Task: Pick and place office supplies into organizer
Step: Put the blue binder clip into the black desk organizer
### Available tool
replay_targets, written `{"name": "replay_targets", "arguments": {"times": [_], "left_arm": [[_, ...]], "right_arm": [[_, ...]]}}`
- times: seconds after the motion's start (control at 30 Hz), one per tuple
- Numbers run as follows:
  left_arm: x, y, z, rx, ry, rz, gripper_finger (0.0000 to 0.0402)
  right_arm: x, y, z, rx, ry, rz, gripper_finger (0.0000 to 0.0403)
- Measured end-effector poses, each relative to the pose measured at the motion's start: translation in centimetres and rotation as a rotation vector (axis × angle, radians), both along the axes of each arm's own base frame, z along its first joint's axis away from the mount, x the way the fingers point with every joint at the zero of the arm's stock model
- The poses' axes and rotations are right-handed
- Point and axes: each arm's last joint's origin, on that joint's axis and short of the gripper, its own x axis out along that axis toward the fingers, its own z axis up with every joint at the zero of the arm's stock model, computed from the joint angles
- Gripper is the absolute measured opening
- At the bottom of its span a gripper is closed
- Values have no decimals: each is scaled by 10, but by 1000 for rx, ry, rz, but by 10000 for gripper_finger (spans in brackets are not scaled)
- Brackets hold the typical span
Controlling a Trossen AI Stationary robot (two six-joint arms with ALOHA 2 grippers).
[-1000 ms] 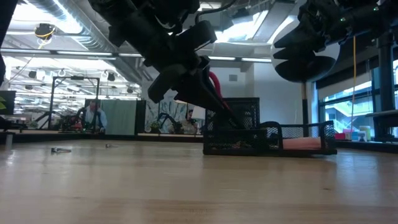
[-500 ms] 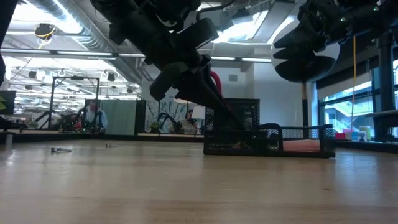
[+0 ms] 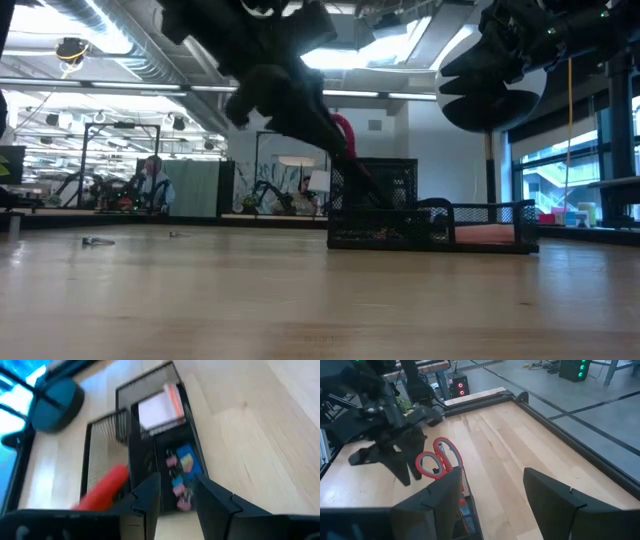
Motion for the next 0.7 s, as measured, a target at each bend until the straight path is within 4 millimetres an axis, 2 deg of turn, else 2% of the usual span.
{"name": "replay_targets", "arguments": {"times": [0.23,0.53,0.7], "left_arm": [[-29,2,9,-100,175,114,128],[-66,-5,30,-334,331,177,130],[-86,-5,30,-411,458,335,135]], "right_arm": [[0,0,0,0,1,0,217],[0,0,1,-13,-3,3,217],[0,0,1,-23,-2,6,217]]}}
